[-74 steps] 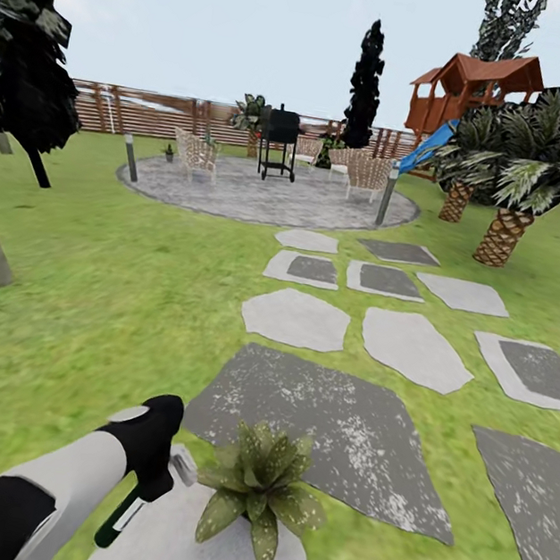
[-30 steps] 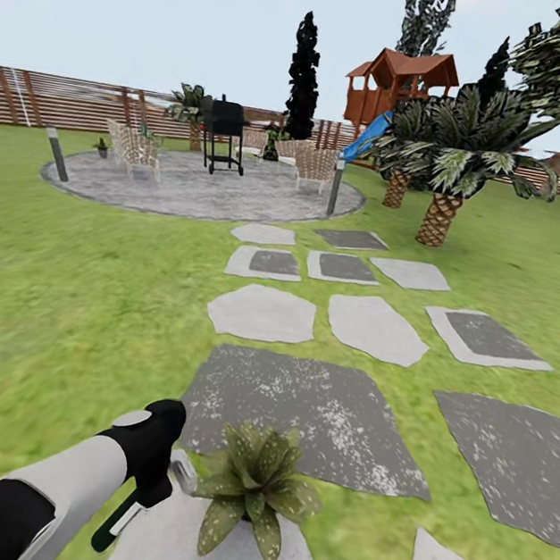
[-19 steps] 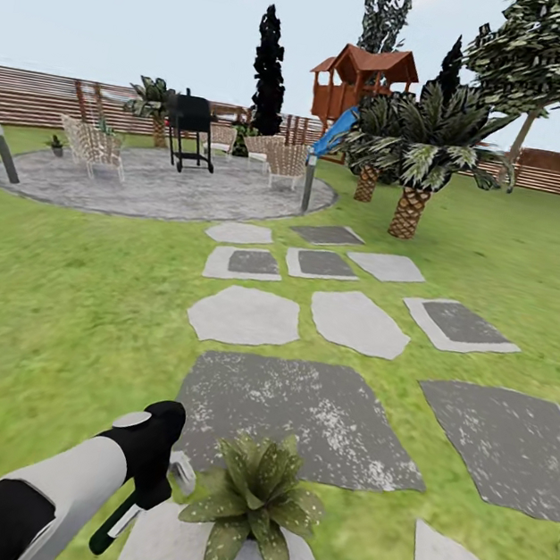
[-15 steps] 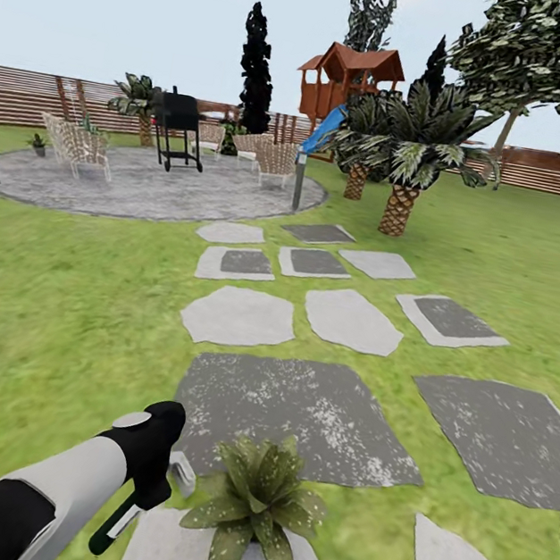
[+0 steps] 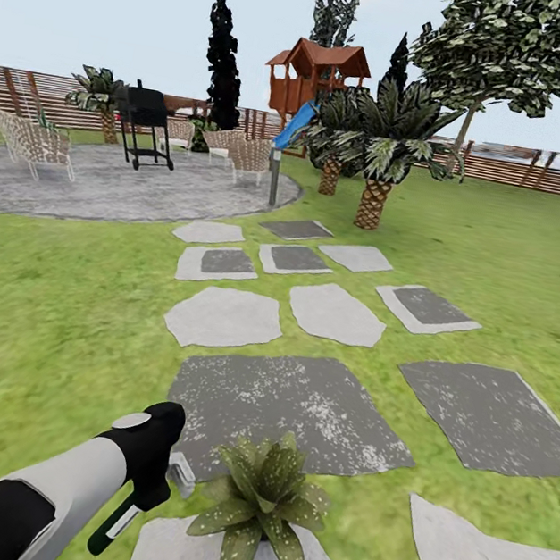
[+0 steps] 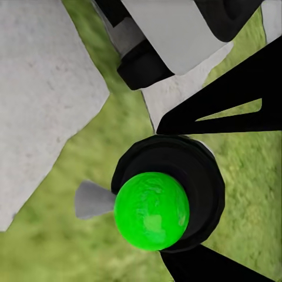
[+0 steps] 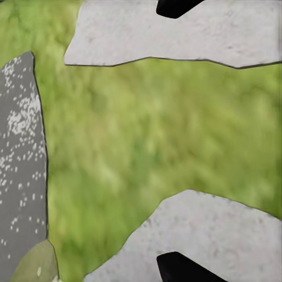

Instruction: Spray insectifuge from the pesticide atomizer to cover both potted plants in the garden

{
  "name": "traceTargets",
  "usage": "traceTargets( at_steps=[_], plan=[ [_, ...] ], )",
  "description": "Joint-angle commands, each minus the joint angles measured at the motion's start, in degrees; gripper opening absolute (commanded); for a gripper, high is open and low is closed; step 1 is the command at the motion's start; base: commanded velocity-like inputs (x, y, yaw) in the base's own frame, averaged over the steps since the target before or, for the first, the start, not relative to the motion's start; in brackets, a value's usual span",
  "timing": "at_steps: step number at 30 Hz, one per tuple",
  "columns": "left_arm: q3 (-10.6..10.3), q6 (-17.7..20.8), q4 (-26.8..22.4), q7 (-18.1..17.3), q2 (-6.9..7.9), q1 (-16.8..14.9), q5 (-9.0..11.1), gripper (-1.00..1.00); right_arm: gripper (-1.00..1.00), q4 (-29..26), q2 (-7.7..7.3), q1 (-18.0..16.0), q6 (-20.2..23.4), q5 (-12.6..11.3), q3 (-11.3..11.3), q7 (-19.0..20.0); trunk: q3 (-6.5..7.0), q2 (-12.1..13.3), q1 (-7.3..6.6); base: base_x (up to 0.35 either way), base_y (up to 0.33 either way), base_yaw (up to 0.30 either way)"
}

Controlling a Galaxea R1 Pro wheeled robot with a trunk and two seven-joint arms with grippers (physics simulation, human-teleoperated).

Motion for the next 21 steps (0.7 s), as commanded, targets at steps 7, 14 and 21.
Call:
traceTargets(
  at_steps=[7,14,21],
  plan=[
    [-0.29,0.24,-0.18,-0.33,-0.08,0.81,-0.75,-1.0,1.0,0.0,0.01,-0.05,-0.22,0.61,-0.34,-0.25,-0.05,-0.02,-0.01,0.0,0.001,-0.001],
    [-0.32,0.27,-0.2,-0.33,0.0,0.86,-0.7,-1.0,1.0,0.0,0.01,-0.05,-0.22,0.61,-0.35,-0.25,0.13,-0.02,-0.01,0.0,0.0,-0.185],
    [-0.21,0.28,-0.17,-0.33,0.0,0.86,-0.44,-1.0,1.0,0.0,0.01,-0.05,-0.22,0.61,-0.35,-0.25,0.33,-0.02,-0.01,0.0,0.112,-0.275]
  ],
)
